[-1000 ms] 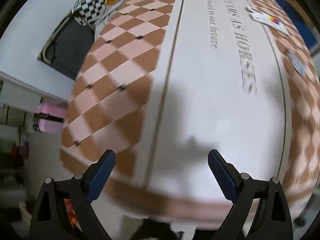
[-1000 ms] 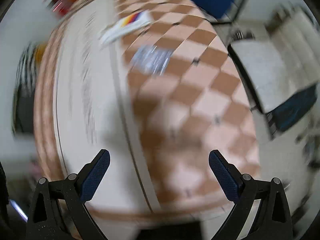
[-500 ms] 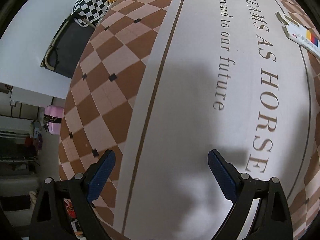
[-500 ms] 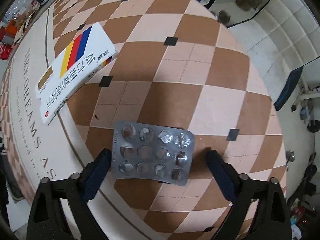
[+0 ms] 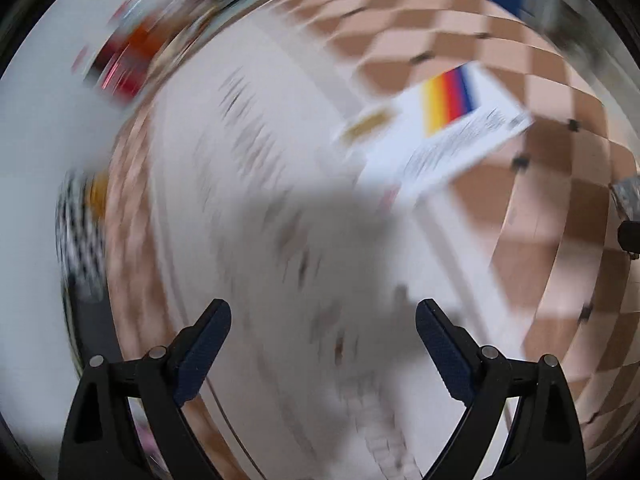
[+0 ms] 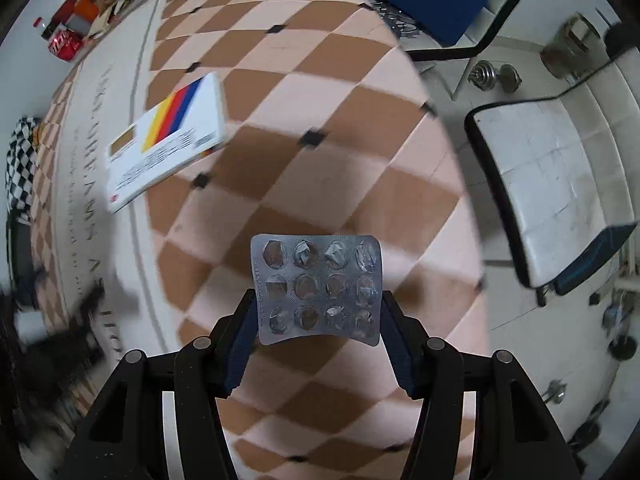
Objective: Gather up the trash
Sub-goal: 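Grasp the silver blister pack with the right tool while the left tool grasps the striped medicine box, then lift the striped medicine box with the left tool while the right tool holds the blister pack, then carry the medicine box and blister pack to the bin and release both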
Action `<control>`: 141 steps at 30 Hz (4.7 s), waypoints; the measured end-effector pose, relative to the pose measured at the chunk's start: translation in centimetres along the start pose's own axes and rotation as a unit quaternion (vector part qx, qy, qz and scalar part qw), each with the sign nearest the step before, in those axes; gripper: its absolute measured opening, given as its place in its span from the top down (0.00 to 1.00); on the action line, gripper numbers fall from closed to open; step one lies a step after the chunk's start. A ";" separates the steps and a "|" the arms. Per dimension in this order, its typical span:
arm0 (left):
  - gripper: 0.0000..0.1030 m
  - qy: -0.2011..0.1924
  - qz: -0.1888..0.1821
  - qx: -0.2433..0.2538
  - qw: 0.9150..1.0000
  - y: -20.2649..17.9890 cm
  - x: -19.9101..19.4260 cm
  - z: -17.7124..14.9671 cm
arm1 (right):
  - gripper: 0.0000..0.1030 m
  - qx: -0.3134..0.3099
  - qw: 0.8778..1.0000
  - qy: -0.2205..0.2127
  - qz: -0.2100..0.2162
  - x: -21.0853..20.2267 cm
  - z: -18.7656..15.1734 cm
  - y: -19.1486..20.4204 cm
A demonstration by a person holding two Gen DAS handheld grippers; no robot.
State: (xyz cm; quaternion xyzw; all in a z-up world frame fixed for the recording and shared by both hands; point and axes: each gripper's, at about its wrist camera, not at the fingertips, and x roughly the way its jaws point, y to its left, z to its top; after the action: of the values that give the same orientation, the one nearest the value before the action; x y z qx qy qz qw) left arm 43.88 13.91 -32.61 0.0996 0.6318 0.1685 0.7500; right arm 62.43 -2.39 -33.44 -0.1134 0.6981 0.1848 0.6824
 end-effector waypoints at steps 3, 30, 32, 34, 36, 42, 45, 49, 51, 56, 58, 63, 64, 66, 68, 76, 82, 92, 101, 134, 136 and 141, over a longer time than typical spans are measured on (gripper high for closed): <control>0.08 -0.015 -0.002 0.105 0.994 -1.8 0.0 4.2 | 0.41 -0.016 1.000 0.014 -0.014 -0.1 1.9 -1.8; 0.27 -0.001 -0.138 0.190 0.972 -0.6 0.1 7.3 | 0.39 -0.065 0.998 0.002 -0.012 -1.6 5.0 -0.6; 0.28 -0.020 -0.136 0.151 0.979 0.4 -1.4 6.4 | 0.39 -0.078 0.996 -0.022 -0.022 -2.5 4.3 -0.1; 0.28 -0.035 -0.137 0.113 0.983 1.3 -3.0 5.1 | 0.39 -0.084 0.995 -0.038 -0.024 -3.3 3.5 0.3; 0.40 -0.047 -0.131 0.078 0.987 2.7 -4.5 3.3 | 0.39 -0.086 0.994 -0.056 -0.026 -4.3 2.6 0.7; 0.62 -0.049 -0.146 -0.005 0.988 4.3 -7.4 -3.5 | 0.39 -0.082 0.994 -0.077 -0.016 -6.0 -1.8 1.7; 0.60 -0.032 -0.168 -0.045 0.984 5.8 -5.7 -5.2 | 0.39 -0.081 0.994 -0.068 -0.015 -5.7 -4.1 2.2; 0.58 0.003 -0.214 -0.093 0.972 7.4 -3.7 -4.8 | 0.39 -0.068 0.996 -0.056 -0.006 -5.1 -4.7 2.3; 0.54 0.013 -0.212 -0.077 0.974 7.1 -2.7 -3.7 | 0.39 -0.067 0.996 -0.053 -0.009 -4.6 -4.1 2.4; 0.49 0.054 -0.195 -0.014 0.979 5.6 1.1 -0.1 | 0.39 -0.068 0.997 -0.046 -0.016 -3.7 -1.0 2.2; 0.48 0.064 -0.177 0.010 0.982 5.0 2.4 1.2 | 0.39 -0.069 0.996 -0.046 -0.019 -3.5 0.2 2.1; 0.31 0.071 -0.202 0.010 0.977 4.9 3.5 3.9 | 0.39 -0.060 0.997 -0.041 -0.017 -2.8 3.0 1.4; 0.29 0.071 -0.206 0.013 0.976 4.7 3.6 4.2 | 0.39 -0.059 0.997 -0.039 -0.015 -2.7 3.4 1.3; 0.28 0.079 -0.206 0.028 0.975 4.0 3.9 4.6 | 0.39 -0.058 0.997 -0.038 -0.015 -2.5 4.1 1.1; 0.27 0.085 -0.181 0.051 0.979 2.8 4.2 4.8 | 0.39 -0.056 0.998 -0.038 -0.016 -2.4 4.6 0.9; 0.26 0.078 -0.173 0.049 0.981 1.7 4.0 5.5 | 0.39 -0.055 0.998 -0.029 -0.016 -1.6 5.5 0.8; 0.31 0.068 -0.175 0.050 0.981 2.2 3.1 4.7 | 0.39 -0.060 0.998 -0.028 -0.016 -1.2 5.4 1.2; 0.31 0.030 -0.158 0.002 0.987 2.5 -1.1 0.2 | 0.39 -0.054 0.997 -0.048 -0.011 -2.6 3.7 1.4; 0.31 -0.030 -0.154 -0.088 0.984 3.4 -9.5 -8.1 | 0.39 -0.062 0.995 -0.078 0.008 -6.1 -3.9 2.7; 0.31 0.128 -0.313 -0.275 0.900 -10.9 0.5 -53.7 | 0.39 0.028 0.996 0.071 0.054 15.0 -58.6 3.9; 0.31 0.142 -0.311 -0.276 0.898 -13.0 5.0 -53.7 | 0.39 0.030 0.995 0.082 0.053 20.3 -58.7 3.4; 0.31 0.170 -0.309 -0.285 0.891 -16.9 15.0 -54.2 | 0.39 0.025 0.994 0.099 0.048 30.2 -57.9 2.4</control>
State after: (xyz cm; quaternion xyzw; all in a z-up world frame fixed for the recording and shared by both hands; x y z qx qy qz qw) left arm -5.01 0.53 -62.36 -0.3484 0.6738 0.1152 0.6413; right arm 7.42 -21.26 -63.21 -0.0804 0.7712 0.1878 0.6030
